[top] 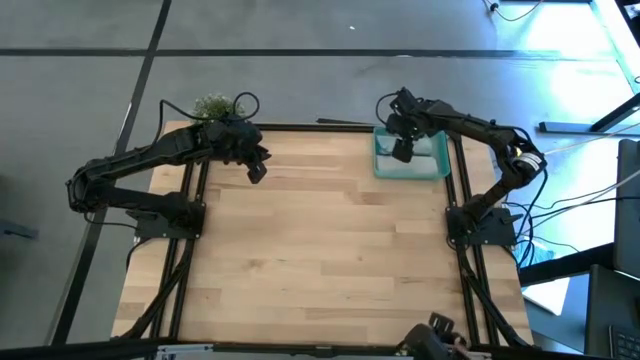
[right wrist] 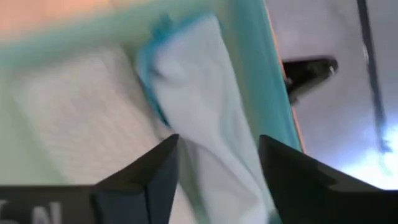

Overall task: Roll microfiber towels into tight, uniform cylinder then place into a basket
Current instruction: Return to Home Position

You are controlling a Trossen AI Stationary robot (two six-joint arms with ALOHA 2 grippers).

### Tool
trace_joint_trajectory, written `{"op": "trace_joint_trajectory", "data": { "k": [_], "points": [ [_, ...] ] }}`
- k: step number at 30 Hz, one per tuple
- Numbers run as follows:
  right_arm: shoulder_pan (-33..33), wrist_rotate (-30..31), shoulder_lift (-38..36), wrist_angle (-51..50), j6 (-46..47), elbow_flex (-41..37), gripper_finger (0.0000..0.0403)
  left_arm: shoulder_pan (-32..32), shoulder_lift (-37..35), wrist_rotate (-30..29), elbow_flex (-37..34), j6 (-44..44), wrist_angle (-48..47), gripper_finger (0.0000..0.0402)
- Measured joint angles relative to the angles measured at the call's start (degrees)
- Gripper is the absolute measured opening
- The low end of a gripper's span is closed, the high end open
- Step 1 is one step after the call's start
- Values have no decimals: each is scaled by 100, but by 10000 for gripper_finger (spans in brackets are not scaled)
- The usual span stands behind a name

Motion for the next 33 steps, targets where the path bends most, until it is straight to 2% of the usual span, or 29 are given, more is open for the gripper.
{"op": "trace_joint_trajectory", "data": {
  "k": [3, 7, 10, 16, 22, 27, 33],
  "points": [
    [308, -210, 0, -175, 520, 273, 185, 0, 0, 0, 0, 0, -12, 64],
    [792, -376, 0, -611, 934, 888, 87, 0, 0, 0, 0, 42, -19, 17],
    [1121, -452, 0, -984, 1170, 1448, 17, 0, -20, 140, 0, 51, -29, 6],
    [1650, -1383, -261, -1009, 1337, 2354, 10, -2, -443, 549, 4, 354, -29, 2],
    [1955, -1870, -1015, -1029, 1534, 2343, 10, -1, -1354, 384, 4, 379, -290, 2],
    [2194, -1873, -1813, -626, 2047, 1748, 4, -2, -2181, 245, -118, 467, -569, 1],
    [2403, -1881, -3100, 1007, 2820, 30, 11, -1, -3408, 298, -1078, 106, 47, 1]
  ]
}}
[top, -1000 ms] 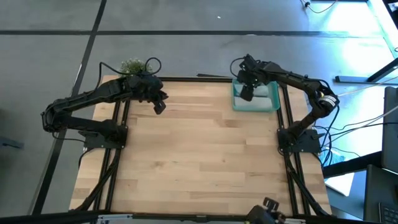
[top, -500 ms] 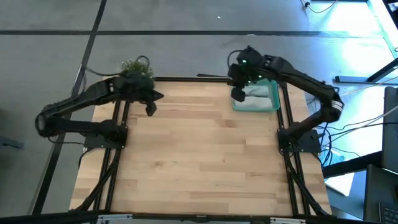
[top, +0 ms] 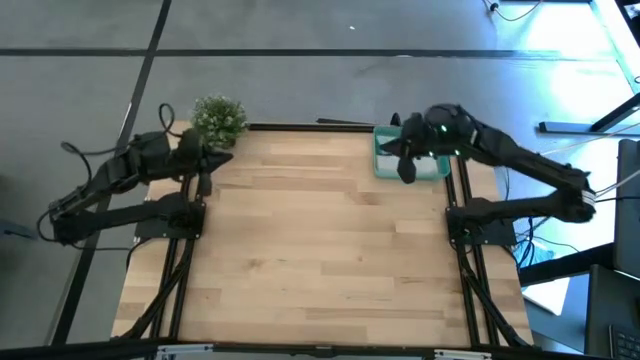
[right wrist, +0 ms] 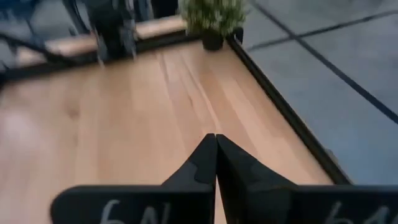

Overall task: Roll microfiber towels into tight, uniform cylinder then place into a basket
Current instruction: Return to Home Position

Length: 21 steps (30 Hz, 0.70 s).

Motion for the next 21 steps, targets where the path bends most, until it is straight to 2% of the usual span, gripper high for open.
{"op": "trace_joint_trajectory", "data": {
  "k": [5, 9, 13, 18, 21],
  "points": [
    [214, -37, -1048, 1675, 920, -1546, 4, 1, -858, 406, -978, -232, 879, 1],
    [408, -44, -1732, 3094, 1348, -2658, 9, -1, -1407, 436, -1635, -238, 1661, 1],
    [564, -42, -2305, 4221, 1478, -3582, 7, -1, -1927, 372, -2168, -238, 1936, 1],
    [644, -37, -2941, 4980, 1801, -4444, 4, 0, -2611, 201, -2730, -287, 2017, 1],
    [643, -35, -3233, 5131, 1989, -4790, 9, 1, -2603, 242, -2857, -359, 1962, 1]
  ]
}}
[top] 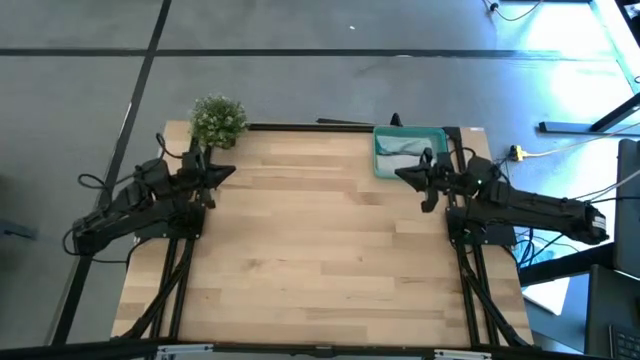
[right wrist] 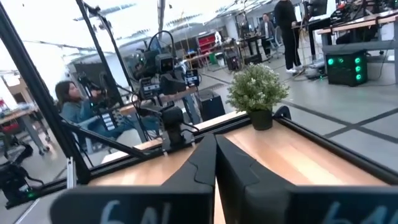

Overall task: Roll microfiber towels into tight, uniform cylinder then place into a basket
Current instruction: Return to Home Position

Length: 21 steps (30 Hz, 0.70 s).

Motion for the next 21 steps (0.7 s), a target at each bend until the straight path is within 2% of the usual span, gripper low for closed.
{"op": "trace_joint_trajectory", "data": {
  "k": [6, 15, 21],
  "points": [
    [16, 45, -511, 167, 100, -453, 3, 0, -3, 79, -114, 147, 46, 1],
    [33, -390, -1082, 263, -371, -1086, 3, 0, -5, 748, -111, 302, -5, 1],
    [33, -587, -1322, 255, -455, -1636, 5, -2, -3, 854, -111, 574, -17, 1]
  ]
}}
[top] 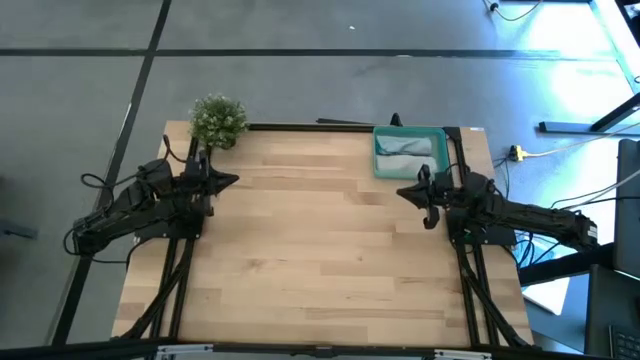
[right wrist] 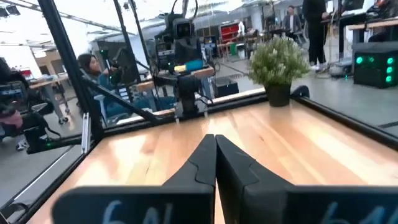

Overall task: Roll microfiber towels into tight, uniform cylinder then place into a basket
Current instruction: Return to Home Position

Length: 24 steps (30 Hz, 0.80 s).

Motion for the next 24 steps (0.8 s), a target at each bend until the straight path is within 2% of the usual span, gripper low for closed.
{"op": "trace_joint_trajectory", "data": {
  "k": [6, 11, 18, 24],
  "points": [
    [0, -36, -8, 118, -333, 2, 5, 2, -2, -123, -38, 7, 15, 1],
    [0, 380, -6, 81, -322, 2, 16, 2, 0, -534, -104, -4, -34, 10],
    [0, 485, -6, -5, -903, 2, 18, 2, -2, -559, -105, -1, -107, 21],
    [0, 485, -6, -12, -942, 2, 18, 2, -2, -561, -105, 27, -107, 17]
  ]
}}
